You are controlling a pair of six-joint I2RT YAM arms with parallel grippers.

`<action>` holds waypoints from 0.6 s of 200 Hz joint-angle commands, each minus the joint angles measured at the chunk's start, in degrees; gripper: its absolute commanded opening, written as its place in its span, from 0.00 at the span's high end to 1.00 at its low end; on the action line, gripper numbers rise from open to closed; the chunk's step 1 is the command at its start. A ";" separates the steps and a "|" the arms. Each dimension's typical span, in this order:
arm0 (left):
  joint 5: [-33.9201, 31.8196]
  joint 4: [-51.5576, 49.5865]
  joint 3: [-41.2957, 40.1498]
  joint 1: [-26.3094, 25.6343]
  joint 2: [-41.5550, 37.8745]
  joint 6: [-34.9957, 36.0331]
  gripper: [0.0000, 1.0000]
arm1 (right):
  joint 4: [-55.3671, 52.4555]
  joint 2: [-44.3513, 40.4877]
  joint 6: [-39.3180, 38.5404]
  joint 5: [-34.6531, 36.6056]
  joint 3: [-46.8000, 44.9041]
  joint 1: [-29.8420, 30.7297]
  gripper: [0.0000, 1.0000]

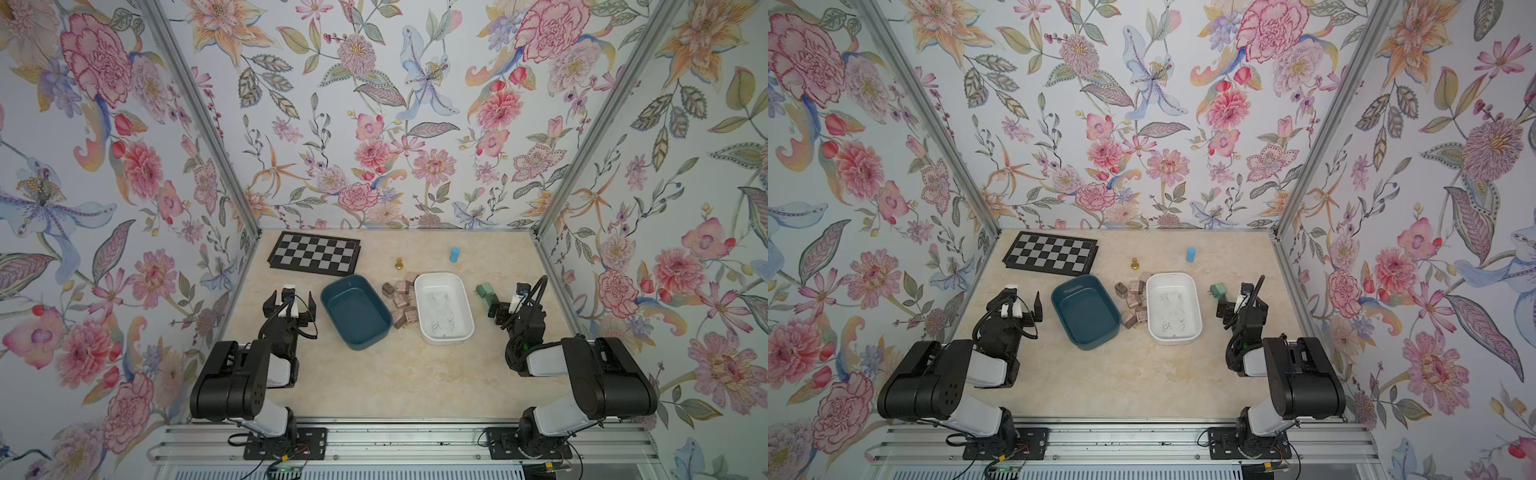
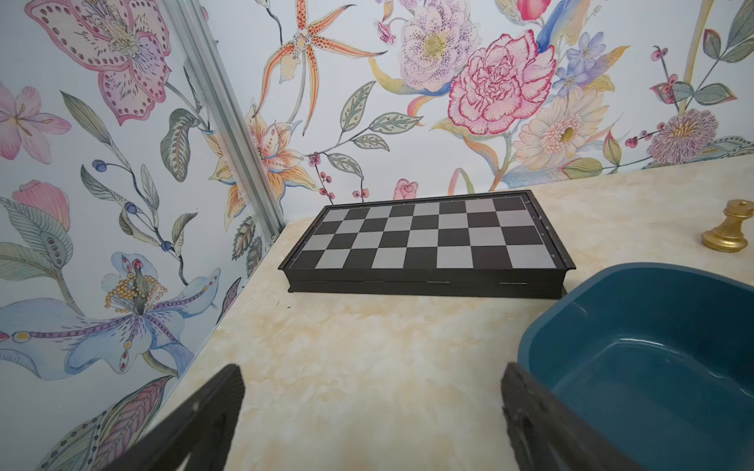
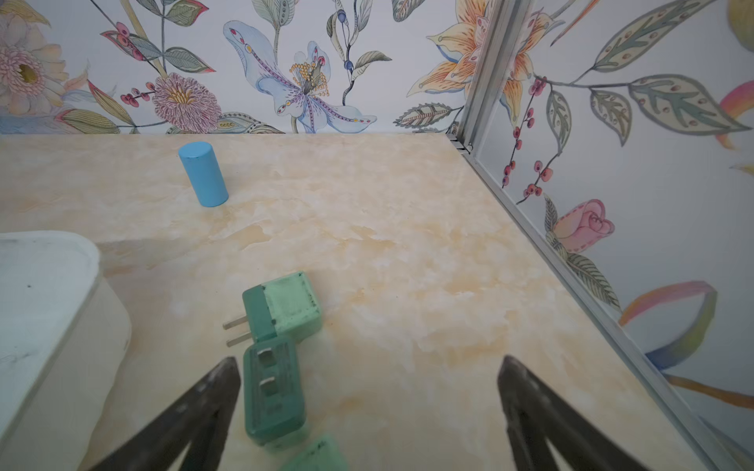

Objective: Place the plugs by color into the storage box
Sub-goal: Pick up the plug from the center of the board.

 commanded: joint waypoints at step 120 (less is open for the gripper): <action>-2.39 1.18 0.88 -0.36 0.20 -0.01 0.01 | 2.01 0.19 0.44 0.17 0.06 0.05 0.00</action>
